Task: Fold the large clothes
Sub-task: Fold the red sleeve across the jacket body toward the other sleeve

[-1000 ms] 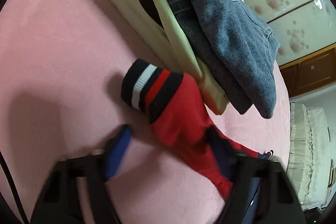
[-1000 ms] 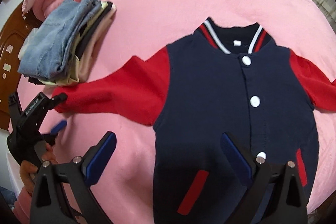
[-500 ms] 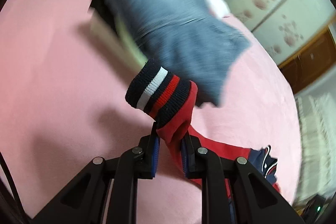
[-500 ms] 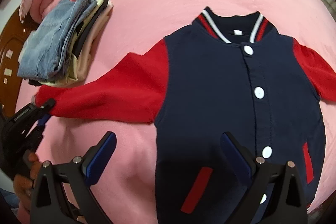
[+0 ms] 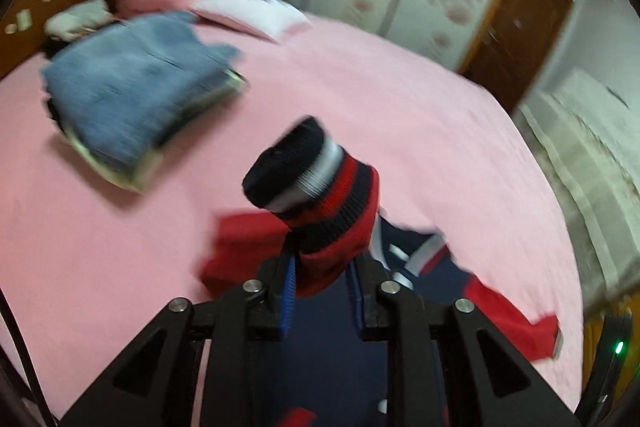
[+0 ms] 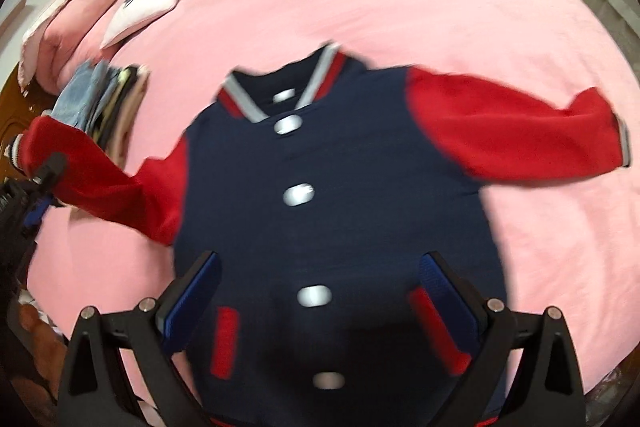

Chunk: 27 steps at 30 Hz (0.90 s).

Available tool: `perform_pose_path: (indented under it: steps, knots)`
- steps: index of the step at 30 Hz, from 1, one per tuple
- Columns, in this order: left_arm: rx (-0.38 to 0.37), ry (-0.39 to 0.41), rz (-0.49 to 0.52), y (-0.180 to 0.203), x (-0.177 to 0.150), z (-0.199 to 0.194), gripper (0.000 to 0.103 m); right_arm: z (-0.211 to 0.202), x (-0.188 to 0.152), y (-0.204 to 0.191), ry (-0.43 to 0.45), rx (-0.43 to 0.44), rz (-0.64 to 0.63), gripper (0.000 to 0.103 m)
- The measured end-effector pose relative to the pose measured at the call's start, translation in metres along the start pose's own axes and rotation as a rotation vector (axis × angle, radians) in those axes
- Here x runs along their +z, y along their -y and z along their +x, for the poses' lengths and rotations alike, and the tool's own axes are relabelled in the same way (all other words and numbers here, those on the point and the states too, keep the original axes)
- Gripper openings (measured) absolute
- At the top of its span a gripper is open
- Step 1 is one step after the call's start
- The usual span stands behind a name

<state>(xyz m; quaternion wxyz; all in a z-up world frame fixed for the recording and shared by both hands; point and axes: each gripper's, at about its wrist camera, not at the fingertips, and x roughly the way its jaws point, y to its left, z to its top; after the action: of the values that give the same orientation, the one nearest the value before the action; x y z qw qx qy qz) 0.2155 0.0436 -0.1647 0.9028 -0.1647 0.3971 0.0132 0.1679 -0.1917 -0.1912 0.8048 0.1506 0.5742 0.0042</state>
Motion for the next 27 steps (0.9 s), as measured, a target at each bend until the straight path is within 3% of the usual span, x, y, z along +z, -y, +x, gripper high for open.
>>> perform_pose_path:
  steps: [1,5,10,12,17,20,24,27]
  knots:
    - [-0.03,-0.046,0.012,0.018,-0.007,0.008,0.028,-0.004,0.005,0.012,0.007,-0.011,0.0,0.1]
    - [-0.084,-0.19,-0.001,0.054,-0.031,0.024,0.072,-0.009,0.02,0.049,0.012,-0.039,-0.006,0.1]
    - [-0.034,-0.241,-0.018,0.053,-0.037,0.022,0.081,-0.006,0.027,0.073,-0.026,0.013,-0.002,0.1]
    - [0.028,-0.25,-0.003,0.041,-0.033,0.03,0.082,0.0,0.027,0.073,-0.052,0.108,0.024,0.088]
    - [0.209,-0.29,-0.006,-0.009,-0.033,0.043,0.082,0.037,0.027,0.048,-0.158,0.277,0.092,0.073]
    - [0.248,-0.291,-0.04,-0.036,-0.026,0.047,0.082,0.061,0.032,0.022,-0.19,0.344,0.149,0.071]
    - [0.28,-0.282,-0.033,-0.056,-0.019,0.045,0.082,0.084,0.046,0.005,-0.213,0.37,0.316,0.07]
    - [0.277,-0.292,-0.015,-0.062,-0.02,0.044,0.082,0.105,0.053,-0.002,-0.311,0.271,0.433,0.068]
